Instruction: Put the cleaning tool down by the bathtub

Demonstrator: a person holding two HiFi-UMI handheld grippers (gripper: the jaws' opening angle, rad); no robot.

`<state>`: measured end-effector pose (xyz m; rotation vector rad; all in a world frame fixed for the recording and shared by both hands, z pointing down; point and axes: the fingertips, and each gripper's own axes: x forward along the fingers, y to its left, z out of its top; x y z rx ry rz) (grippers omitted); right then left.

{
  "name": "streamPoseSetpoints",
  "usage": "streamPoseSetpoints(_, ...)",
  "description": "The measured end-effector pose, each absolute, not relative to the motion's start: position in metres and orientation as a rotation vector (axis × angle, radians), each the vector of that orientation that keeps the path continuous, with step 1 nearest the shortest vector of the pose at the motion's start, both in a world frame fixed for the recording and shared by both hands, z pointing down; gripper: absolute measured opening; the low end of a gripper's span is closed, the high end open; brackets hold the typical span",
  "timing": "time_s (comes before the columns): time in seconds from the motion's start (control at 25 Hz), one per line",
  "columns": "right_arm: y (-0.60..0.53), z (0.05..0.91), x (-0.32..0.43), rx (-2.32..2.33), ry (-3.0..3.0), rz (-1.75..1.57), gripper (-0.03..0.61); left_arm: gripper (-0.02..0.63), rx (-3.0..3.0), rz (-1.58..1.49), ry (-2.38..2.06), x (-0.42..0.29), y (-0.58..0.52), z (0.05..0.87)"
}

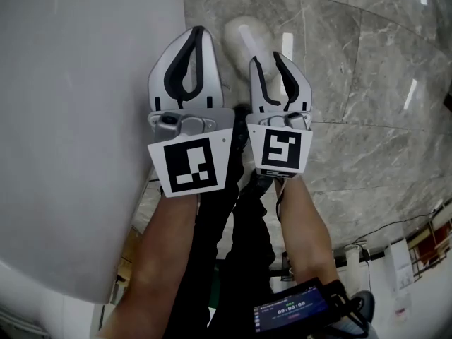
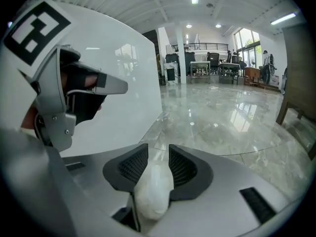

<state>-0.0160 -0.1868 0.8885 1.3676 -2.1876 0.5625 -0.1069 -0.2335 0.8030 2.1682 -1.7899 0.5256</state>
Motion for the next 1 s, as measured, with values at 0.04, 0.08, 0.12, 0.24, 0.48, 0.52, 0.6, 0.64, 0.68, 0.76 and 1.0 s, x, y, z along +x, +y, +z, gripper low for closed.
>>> streamPoseSetpoints(0.04, -0.186, 0.882, -0.015, 1.369, -2.184, 0.569, 0.146, 0.014, 2.170, 0.522, -1.789, -0.105, -0.232, 0.799)
streamPoseSetpoints(0.08, -0.185, 0.875, -0.013, 1.373, -2.184, 0.570, 0.144, 0.014, 2.172, 0.514, -1.790, -0.103, -0.231, 0.794)
streamPoseSetpoints(0.12, -0.185, 0.868, -0.012, 1.379, -2.192, 0.558, 0.142, 0.014, 2.176, 0.504, -1.790, -0.101, -0.229, 0.789)
streamPoseSetpoints(0.24, -0.189, 0.838, -0.008, 1.404, -2.223, 0.505, 0.136, 0.014, 2.192, 0.475, -1.786, -0.094, -0.227, 0.768)
streamPoseSetpoints(0.48, -0.203, 0.737, 0.004, 1.488, -2.303, 0.434, 0.093, 0.014, 2.193, 0.381, -1.805, -0.079, -0.222, 0.693)
streamPoseSetpoints(0.52, -0.207, 0.716, 0.005, 1.499, -2.315, 0.421, 0.079, 0.014, 2.199, 0.381, -1.799, -0.077, -0.221, 0.680)
streamPoseSetpoints(0.6, -0.216, 0.674, 0.008, 1.531, -2.340, 0.386, 0.052, 0.014, 2.212, 0.363, -1.802, -0.073, -0.222, 0.650)
streamPoseSetpoints(0.64, -0.220, 0.653, 0.011, 1.550, -2.352, 0.368, 0.041, 0.014, 2.221, 0.348, -1.808, -0.072, -0.222, 0.633)
streamPoseSetpoints(0.68, -0.223, 0.631, 0.014, 1.571, -2.363, 0.349, 0.030, 0.014, 2.232, 0.330, -1.815, -0.070, -0.223, 0.616)
streamPoseSetpoints(0.76, -0.229, 0.587, 0.021, 1.610, -2.386, 0.304, 0.015, 0.014, 2.254, 0.285, -1.831, -0.066, -0.224, 0.578)
streamPoseSetpoints(1.0, -0.235, 0.446, 0.038, 1.682, -2.456, 0.153, 0.014, 0.014, 2.379, 0.185, -1.863, -0.054, -0.228, 0.445)
